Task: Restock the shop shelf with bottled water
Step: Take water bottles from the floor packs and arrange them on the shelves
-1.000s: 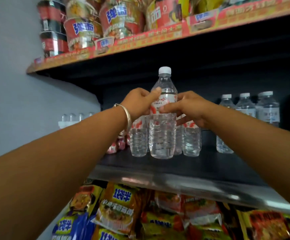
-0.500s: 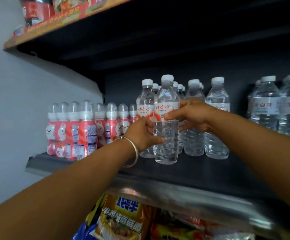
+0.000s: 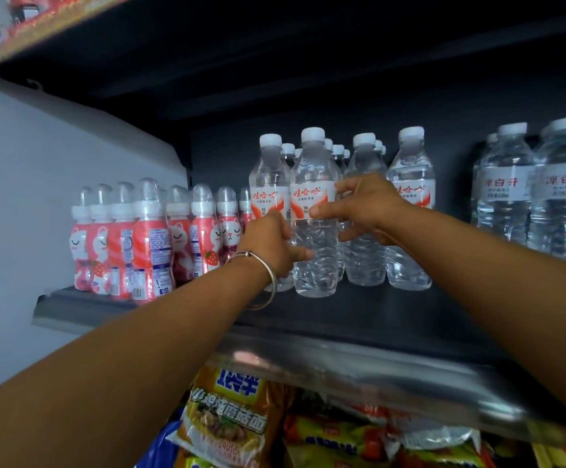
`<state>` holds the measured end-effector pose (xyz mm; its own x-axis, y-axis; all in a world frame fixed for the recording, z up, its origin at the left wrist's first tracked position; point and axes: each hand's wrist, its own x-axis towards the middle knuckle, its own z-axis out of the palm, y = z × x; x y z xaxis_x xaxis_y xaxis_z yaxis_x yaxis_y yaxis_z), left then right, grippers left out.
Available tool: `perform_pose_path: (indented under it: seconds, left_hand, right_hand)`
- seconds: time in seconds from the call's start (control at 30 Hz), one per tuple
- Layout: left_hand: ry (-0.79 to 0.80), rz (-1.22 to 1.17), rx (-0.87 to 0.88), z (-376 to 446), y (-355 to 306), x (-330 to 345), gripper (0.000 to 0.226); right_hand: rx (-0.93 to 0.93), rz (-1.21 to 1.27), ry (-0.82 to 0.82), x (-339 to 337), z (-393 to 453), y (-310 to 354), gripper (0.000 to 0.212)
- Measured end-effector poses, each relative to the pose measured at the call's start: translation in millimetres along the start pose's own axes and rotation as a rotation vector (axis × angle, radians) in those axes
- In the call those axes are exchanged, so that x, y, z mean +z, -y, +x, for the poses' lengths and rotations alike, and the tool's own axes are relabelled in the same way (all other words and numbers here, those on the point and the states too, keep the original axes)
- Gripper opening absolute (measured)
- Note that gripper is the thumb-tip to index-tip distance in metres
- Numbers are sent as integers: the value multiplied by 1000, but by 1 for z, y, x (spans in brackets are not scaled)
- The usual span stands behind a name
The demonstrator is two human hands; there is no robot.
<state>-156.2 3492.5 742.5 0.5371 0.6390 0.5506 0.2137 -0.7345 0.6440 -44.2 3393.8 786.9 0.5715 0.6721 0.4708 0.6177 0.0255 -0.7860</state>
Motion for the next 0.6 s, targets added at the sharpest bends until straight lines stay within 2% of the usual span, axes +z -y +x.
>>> perform_pose_path:
  seconds: [0.07, 0.13, 0.2, 0.37, 0.5, 0.6]
  left_hand:
    - [-9, 9, -6, -1, 0, 1, 43]
    - [-19, 9, -11, -4, -1, 2, 41]
    - [-36, 31, 0, -11, -3, 2, 36]
    - [-172, 119, 155, -48, -25, 2, 22]
    - [-237, 181, 254, -100, -47, 9, 34]
    - [-264, 125, 282, -154, -64, 19, 38]
  right_hand:
    - [1, -51, -20, 2, -4, -2, 38]
    - [-7, -153, -56, 2, -9, -2, 57]
    - [-42, -235, -97, 0, -19, -2, 67]
    - [-247, -380, -137, -19, -70, 3, 54]
    - [-461, -552, -126, -36, -131, 0, 58]
    - [-505, -571, -97, -48, -185, -10, 60]
